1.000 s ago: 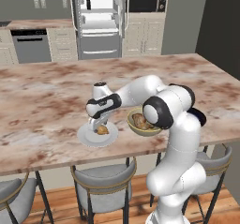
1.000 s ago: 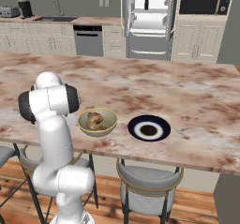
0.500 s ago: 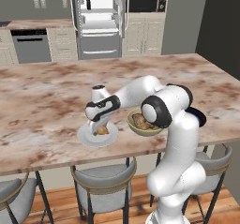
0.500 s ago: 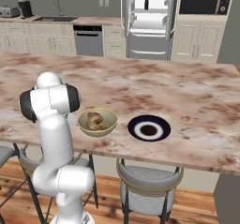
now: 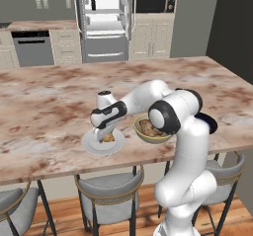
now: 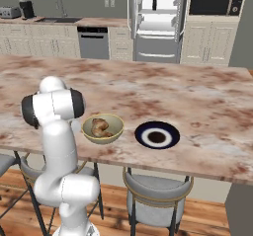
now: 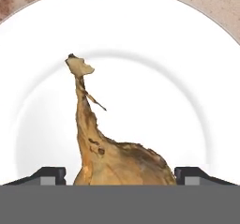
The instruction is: Pick the chicken drumstick and onion from their plates and place them in the bowl. Then put the bowl in the fridge.
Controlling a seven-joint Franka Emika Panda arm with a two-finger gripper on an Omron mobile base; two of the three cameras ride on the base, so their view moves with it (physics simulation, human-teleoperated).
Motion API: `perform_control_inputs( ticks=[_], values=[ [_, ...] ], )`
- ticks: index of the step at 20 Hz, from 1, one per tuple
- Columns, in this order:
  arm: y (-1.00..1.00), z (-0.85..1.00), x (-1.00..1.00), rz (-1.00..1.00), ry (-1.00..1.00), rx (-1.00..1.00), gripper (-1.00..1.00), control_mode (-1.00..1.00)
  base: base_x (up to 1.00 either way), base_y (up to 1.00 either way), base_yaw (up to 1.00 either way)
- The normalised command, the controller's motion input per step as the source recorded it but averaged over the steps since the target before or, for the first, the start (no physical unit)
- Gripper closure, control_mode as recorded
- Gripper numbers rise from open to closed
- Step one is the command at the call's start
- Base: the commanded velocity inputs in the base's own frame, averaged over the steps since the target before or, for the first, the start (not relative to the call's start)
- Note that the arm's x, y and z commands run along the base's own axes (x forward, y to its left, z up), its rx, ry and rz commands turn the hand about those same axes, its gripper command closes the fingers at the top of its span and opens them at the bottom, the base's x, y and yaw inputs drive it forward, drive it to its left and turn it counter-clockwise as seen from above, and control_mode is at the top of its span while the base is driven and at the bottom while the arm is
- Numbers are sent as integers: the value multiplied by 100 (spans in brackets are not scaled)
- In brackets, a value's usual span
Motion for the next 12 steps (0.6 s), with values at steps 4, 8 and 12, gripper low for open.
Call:
perform_control_inputs(
  ticks=[4, 8, 12],
  values=[
    [-11, -9, 1, -4, 0, 0, 100, -100, 0, 0, 0],
    [-23, 0, -14, -6, 0, 0, 100, -100, 0, 0, 0],
    [-29, 33, -22, -8, 0, 8, 100, -100, 0, 0, 0]
  ],
)
